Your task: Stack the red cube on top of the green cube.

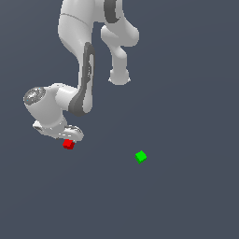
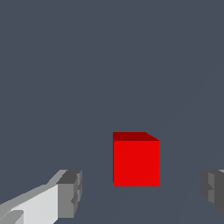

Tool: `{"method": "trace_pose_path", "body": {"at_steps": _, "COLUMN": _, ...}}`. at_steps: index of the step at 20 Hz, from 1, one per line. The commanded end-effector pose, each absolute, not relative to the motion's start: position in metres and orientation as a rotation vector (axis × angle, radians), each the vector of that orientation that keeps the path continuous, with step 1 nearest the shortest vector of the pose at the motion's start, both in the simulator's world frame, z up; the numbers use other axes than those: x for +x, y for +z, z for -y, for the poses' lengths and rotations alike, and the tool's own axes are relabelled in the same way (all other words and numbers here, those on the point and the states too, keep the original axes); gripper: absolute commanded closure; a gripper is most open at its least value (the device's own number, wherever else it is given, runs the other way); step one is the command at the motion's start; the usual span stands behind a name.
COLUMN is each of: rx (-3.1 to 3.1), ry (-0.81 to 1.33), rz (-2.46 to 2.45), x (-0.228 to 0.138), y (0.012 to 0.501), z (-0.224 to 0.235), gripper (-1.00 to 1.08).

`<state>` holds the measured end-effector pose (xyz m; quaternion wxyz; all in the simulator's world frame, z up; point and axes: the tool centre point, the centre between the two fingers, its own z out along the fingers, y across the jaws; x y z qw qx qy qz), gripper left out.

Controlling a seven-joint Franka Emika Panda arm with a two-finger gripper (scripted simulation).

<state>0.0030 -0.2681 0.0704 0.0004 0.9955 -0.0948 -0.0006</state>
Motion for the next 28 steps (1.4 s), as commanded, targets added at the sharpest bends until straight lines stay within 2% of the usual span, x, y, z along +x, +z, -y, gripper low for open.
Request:
{"method": "trace_pose_path", "body": {"at_steps": 1, "rx": 3.127, "ry": 0.000, "rz": 0.298, "x": 0.004, "y": 0.070, "z": 0.270, "gripper": -0.92}}
{"method": "trace_pose_path", "body": {"at_steps": 20, "rx": 3.127, "ry": 0.000, "rz": 0.298, "x": 0.004, "y": 0.020, "z": 0.270, "gripper": -0.92}}
{"method": "trace_pose_path", "body": {"at_steps": 21, "rx": 3.127, "ry": 0.000, "rz": 0.298, "x": 0.004, "y": 0.020, "z": 0.270, "gripper": 1.08}}
{"method": "trace_pose_path", "body": {"at_steps": 28, "rx": 3.127, "ry": 0.000, "rz": 0.298, "x": 0.004, "y": 0.020, "z": 0.270, "gripper": 1.08}}
